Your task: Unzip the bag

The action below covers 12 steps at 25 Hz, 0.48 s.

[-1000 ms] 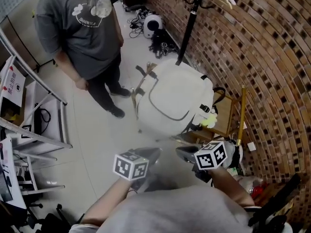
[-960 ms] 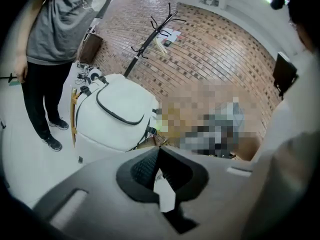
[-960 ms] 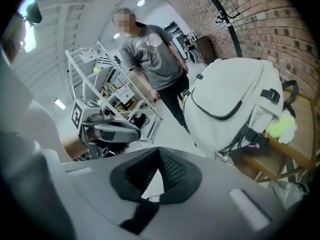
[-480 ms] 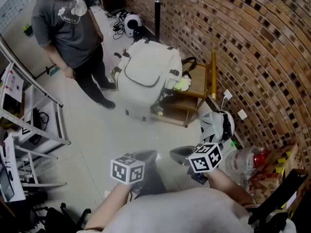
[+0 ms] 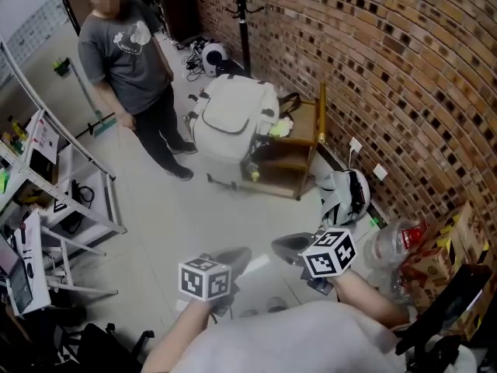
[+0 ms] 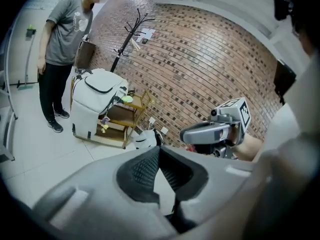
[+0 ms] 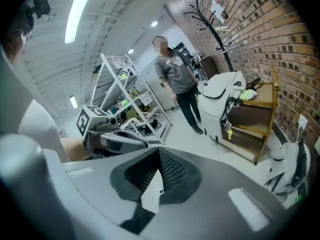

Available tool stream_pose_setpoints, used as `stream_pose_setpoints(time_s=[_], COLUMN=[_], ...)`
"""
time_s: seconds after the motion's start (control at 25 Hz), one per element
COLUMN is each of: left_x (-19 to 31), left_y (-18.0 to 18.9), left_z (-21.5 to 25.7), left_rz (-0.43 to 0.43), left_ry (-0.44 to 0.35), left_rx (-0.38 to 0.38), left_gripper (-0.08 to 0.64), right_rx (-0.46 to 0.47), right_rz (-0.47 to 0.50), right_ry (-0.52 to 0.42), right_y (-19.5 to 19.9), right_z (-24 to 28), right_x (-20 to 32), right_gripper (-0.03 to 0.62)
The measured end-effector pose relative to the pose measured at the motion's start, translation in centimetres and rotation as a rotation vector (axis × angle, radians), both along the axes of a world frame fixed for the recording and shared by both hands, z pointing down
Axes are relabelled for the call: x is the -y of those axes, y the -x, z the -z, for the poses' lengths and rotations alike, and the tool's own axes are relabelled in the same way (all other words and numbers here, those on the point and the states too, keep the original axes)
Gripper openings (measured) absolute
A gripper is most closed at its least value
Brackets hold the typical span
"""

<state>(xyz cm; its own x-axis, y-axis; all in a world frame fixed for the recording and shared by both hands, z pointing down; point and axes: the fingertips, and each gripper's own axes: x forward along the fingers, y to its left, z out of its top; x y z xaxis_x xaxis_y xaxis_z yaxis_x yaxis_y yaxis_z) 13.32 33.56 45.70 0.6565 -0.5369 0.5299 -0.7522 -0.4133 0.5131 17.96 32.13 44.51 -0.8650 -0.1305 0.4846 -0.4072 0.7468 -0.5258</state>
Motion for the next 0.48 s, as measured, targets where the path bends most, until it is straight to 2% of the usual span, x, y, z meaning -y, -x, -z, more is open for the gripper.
stream_pose_setpoints(time_s=[0.2, 0.48], left_x=[-3.3, -9.1], left_y=[1.0, 4.2], left_z=[0.5, 1.5], left_rz=[-0.038, -0.092], left_ry=[-0.029, -0.073], left_rx=[0.006, 0.028], left_gripper=[0.002, 0.002], right_rx=[-0.018, -0.018], right_rz=[-0.035, -0.086], right_ry=[-0.008, -0.036], right_y=[0.7, 3.9], right_z=[-0.4, -0.2], right_x=[-4.0, -10.2], right_gripper=[0.001, 0.002])
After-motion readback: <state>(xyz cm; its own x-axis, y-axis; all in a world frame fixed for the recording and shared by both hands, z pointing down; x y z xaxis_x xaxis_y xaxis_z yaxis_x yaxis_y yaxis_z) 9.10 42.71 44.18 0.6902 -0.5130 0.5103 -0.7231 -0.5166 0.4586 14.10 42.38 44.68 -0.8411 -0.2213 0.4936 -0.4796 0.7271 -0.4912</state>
